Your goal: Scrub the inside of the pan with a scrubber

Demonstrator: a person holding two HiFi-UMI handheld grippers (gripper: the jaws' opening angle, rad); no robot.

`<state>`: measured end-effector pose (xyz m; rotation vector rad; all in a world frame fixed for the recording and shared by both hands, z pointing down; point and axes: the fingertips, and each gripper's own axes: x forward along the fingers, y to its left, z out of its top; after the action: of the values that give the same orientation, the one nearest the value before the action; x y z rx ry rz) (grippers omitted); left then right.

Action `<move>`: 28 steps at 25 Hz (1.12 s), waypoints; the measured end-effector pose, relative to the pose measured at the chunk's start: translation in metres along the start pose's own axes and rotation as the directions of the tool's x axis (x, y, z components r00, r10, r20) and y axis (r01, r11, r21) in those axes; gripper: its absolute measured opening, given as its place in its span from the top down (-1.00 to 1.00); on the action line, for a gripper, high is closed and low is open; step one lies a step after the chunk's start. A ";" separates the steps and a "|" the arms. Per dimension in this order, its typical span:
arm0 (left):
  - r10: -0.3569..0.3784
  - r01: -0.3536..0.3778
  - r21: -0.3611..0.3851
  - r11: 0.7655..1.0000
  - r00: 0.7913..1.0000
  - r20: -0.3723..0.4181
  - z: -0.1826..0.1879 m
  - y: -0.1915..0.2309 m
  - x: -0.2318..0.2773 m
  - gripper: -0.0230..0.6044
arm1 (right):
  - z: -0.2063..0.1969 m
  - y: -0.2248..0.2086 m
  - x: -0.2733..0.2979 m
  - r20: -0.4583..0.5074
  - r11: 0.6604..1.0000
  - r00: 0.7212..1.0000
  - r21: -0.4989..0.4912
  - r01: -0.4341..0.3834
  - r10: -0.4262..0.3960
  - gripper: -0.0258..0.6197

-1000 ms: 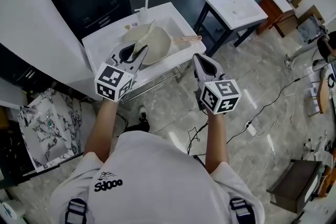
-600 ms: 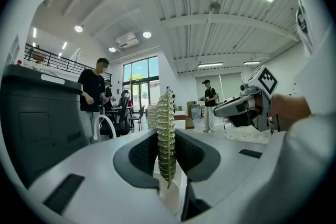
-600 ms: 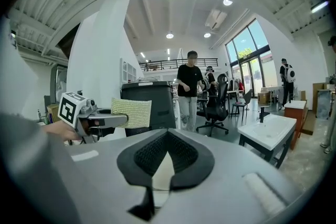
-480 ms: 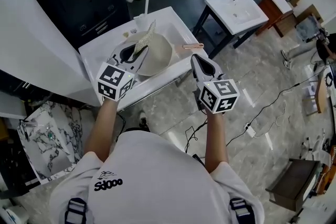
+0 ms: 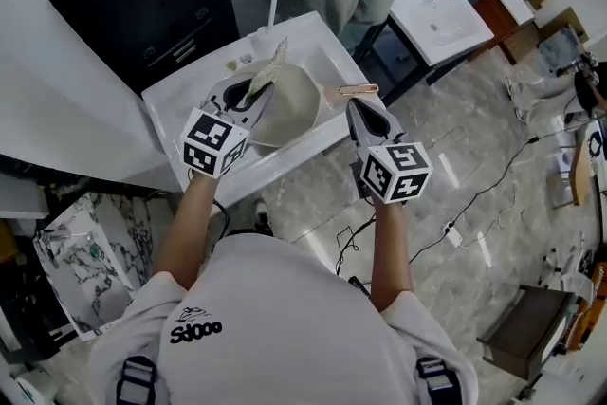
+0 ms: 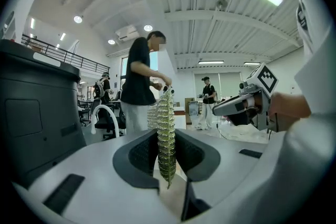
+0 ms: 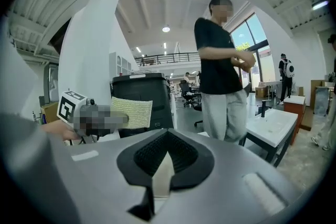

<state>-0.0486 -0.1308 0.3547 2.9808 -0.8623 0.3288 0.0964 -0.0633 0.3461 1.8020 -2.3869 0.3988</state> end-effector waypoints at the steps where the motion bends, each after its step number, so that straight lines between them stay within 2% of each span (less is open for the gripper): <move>1: -0.003 0.003 -0.001 1.000 1.000 -0.007 -0.002 0.003 0.002 0.69 | -0.001 -0.001 0.003 -0.004 1.000 1.000 0.004 0.002 -0.002 0.89; 6: -0.030 0.030 -0.001 1.000 0.998 -0.046 -0.013 0.008 0.011 0.69 | -0.005 -0.005 0.012 -0.023 1.000 1.000 0.013 0.020 -0.020 0.89; 14: -0.028 0.026 -0.021 0.999 0.994 -0.104 -0.041 0.016 0.028 0.68 | -0.025 -0.012 0.027 -0.067 0.999 0.998 0.044 0.018 -0.015 0.89; 22: 0.021 -0.028 -0.038 0.999 0.985 -0.174 -0.066 0.030 0.061 0.69 | -0.040 -0.036 0.046 -0.113 0.998 0.993 0.057 -0.027 0.033 0.89; 28: 0.067 -0.077 -0.031 0.997 0.967 -0.247 -0.090 0.038 0.092 0.69 | -0.056 -0.061 0.059 -0.168 0.993 0.982 0.097 -0.066 0.081 0.89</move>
<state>-0.0100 -0.2043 0.4607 2.7959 -0.9370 0.6591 0.1351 -0.1173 0.4229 1.6431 -2.3559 0.6536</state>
